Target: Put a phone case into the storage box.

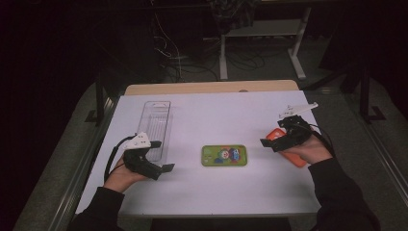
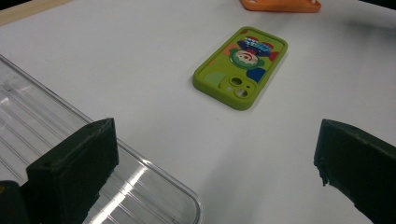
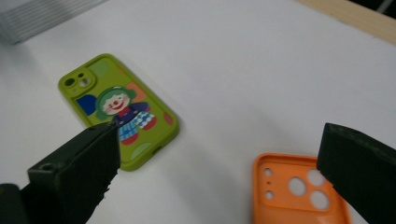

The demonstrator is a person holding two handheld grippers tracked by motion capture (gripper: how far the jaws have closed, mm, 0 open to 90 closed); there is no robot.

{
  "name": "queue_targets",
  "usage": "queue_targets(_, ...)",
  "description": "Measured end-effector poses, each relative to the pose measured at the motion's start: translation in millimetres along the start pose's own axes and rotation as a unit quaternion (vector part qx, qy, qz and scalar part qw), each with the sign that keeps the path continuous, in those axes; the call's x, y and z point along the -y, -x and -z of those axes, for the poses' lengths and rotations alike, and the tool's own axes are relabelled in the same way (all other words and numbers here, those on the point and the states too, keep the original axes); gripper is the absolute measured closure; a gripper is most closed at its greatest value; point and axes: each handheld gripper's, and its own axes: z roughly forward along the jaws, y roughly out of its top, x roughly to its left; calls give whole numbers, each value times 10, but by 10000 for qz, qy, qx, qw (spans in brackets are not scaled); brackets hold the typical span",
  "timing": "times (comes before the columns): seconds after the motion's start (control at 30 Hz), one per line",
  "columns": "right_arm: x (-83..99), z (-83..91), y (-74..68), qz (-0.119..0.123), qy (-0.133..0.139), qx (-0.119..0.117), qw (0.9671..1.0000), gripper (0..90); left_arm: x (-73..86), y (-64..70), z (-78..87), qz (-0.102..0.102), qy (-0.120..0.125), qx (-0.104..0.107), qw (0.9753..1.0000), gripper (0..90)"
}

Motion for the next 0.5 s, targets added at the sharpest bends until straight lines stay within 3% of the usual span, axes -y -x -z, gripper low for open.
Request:
queue_targets(0.1,-36,73,84,-31,132,100,9999,0,-3,-4,-3,-67,-51,5,10000,0)
queue_targets(0.4,-10,110,233,-173,137,256,9994,0,-11,1,-20,-78,-50,6,10000,0)
queue_targets(0.5,23,142,299,-246,188,442,9985,0,-13,5,-15,-49,-30,3,10000,0)
